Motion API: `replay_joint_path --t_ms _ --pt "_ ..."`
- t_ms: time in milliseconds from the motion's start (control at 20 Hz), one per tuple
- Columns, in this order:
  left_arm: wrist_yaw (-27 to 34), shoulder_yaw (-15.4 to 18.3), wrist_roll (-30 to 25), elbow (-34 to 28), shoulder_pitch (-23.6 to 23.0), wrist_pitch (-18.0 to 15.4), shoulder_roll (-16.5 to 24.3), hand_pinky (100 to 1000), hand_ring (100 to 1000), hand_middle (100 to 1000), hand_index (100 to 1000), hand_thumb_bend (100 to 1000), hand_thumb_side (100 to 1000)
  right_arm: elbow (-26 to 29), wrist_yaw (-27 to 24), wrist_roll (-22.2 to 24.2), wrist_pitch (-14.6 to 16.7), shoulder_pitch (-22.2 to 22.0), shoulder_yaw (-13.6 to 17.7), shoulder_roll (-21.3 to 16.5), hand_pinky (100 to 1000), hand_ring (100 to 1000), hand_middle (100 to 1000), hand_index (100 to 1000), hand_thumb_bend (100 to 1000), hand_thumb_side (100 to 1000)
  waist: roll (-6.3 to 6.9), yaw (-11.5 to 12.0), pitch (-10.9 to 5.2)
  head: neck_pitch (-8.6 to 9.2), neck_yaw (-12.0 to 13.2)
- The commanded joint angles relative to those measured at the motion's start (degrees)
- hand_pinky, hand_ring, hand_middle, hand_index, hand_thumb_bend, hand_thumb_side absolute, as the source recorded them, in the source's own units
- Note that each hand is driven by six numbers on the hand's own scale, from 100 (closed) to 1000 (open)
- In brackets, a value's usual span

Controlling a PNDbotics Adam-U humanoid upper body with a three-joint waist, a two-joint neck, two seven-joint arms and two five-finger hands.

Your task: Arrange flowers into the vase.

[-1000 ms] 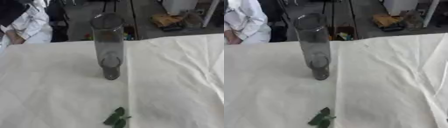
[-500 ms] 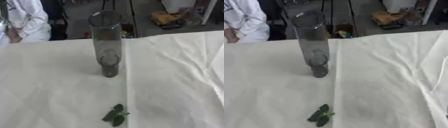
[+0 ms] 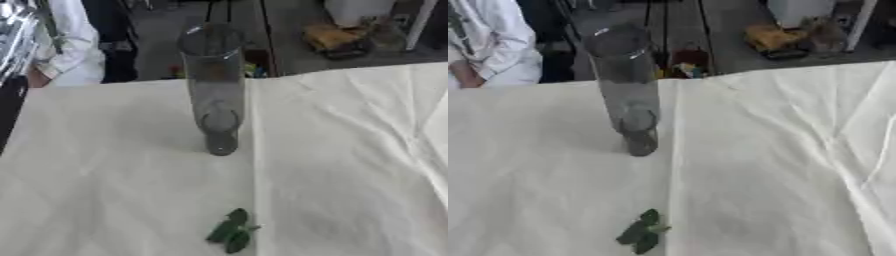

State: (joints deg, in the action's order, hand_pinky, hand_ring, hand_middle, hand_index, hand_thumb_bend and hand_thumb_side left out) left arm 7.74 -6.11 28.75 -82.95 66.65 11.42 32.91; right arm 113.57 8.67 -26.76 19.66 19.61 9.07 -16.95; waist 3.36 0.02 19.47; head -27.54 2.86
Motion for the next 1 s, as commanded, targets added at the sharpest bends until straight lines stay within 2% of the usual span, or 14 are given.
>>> replay_joint_path --t_ms 50,300,500,1000 --pt "2.79 -0.04 2.31 0.54 2.42 -0.95 0.14 100 100 100 100 100 719 1.02 -0.46 0.15 -0.07 0.28 0.02 -1.60 727 597 489 814 100 913 -0.15 -0.17 -0.91 0.91 0.28" --pt "6.71 -0.14 5.70 2.27 4.77 -1.90 -1.60 100 100 100 100 100 724 1.02 -0.64 0.28 -0.13 0.25 -0.01 -1.78 728 598 488 814 100 913 -0.14 -0.67 -0.71 1.65 0.71" --pt "9.43 -0.20 7.85 3.85 6.46 -2.41 -2.66 100 100 100 100 100 727 1.02 -0.78 0.39 -0.20 0.18 -0.06 -1.98 728 598 488 814 100 913 -0.14 -0.91 -0.75 1.61 0.88" --pt "10.44 0.17 9.62 7.94 11.24 -4.86 -5.60 100 100 100 100 100 732 1.02 -1.18 0.91 -0.18 0.09 -0.46 -2.20 729 598 487 814 100 913 0.20 -1.54 -1.13 1.22 1.74"
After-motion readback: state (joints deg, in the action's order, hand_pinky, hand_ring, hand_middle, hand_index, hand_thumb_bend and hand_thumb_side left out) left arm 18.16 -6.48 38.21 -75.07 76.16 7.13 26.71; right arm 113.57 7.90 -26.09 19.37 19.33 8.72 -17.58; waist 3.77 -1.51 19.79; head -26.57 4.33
